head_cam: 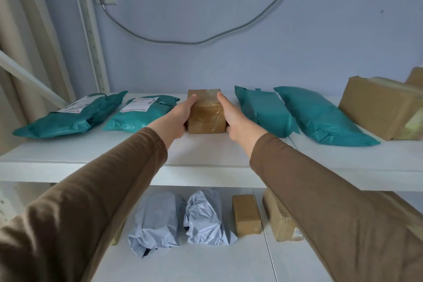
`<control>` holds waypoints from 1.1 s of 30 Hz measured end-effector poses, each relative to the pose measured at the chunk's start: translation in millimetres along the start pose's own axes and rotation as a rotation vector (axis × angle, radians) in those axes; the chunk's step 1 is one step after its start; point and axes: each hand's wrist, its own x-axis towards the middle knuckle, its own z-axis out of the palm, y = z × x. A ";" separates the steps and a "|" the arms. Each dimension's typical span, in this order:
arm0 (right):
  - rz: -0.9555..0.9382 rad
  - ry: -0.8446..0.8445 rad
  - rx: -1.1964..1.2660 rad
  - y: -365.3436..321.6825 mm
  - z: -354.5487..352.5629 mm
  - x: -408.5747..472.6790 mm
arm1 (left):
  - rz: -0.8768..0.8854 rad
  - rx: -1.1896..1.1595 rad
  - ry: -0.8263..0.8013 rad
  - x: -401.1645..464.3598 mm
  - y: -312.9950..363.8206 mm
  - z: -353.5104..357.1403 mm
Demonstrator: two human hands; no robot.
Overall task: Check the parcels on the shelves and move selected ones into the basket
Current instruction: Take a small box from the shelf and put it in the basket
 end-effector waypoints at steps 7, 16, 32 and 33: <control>-0.032 0.035 0.021 1.6 -0.9 -9.9 | 0.041 -0.042 -0.044 -9.4 -1.0 0.9; -0.355 0.052 0.165 20.8 -22.4 -83.4 | 0.290 -0.222 -0.274 -73.2 -18.5 -13.2; -0.554 -0.083 -0.041 131.3 -124.5 -308.0 | 0.437 -0.078 -0.461 -282.1 -128.8 -2.7; -0.542 -0.073 -0.031 139.0 -129.2 -316.7 | 0.472 -0.002 -0.448 -290.4 -137.8 -1.5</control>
